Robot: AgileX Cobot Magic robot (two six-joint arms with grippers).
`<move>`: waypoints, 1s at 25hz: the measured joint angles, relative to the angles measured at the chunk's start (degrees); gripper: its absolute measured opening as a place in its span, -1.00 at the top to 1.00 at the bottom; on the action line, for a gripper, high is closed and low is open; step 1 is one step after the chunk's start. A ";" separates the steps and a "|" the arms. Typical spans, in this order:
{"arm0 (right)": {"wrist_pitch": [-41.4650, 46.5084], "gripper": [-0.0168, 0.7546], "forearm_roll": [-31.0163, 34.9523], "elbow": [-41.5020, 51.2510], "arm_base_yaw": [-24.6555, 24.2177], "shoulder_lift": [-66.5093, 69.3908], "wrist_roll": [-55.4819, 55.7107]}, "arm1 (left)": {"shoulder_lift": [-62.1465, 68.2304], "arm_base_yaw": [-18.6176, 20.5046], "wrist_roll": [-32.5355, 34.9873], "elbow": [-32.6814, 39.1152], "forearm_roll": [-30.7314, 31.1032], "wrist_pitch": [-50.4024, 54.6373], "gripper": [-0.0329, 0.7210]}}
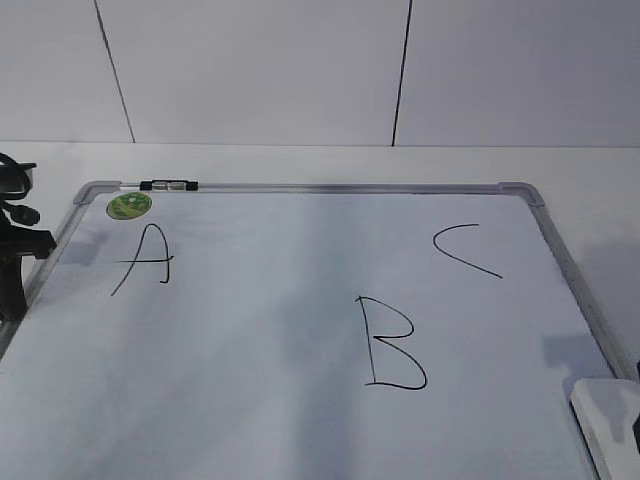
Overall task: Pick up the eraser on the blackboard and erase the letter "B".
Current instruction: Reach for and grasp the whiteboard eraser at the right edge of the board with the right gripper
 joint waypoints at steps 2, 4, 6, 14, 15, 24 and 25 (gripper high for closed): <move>-1.51 -0.50 1.61 0.00 0.00 0.00 0.00 | 0.00 0.00 0.00 0.00 -0.04 -0.08 0.82; -2.78 -0.54 2.53 0.00 0.00 0.51 -0.12 | 0.00 0.00 0.00 0.00 -0.04 -0.08 0.82; -2.95 -0.65 2.63 0.00 0.00 1.41 -1.24 | 0.00 0.00 0.00 0.00 -0.04 -0.13 0.82; -4.47 -0.81 2.83 -0.09 0.05 7.30 -3.76 | 0.00 0.00 0.00 0.00 -0.17 -0.27 0.82; -4.70 -0.81 2.83 -0.09 0.05 7.81 -3.93 | 0.00 0.00 0.00 0.00 -0.28 -0.27 0.82; -6.59 -0.81 2.96 -0.59 0.05 11.49 -7.66 | 0.00 0.00 0.00 0.00 -0.32 -0.69 0.82; -6.83 -0.81 2.96 -0.92 0.05 11.80 -7.92 | 0.00 0.00 0.00 0.00 -0.32 -0.69 0.82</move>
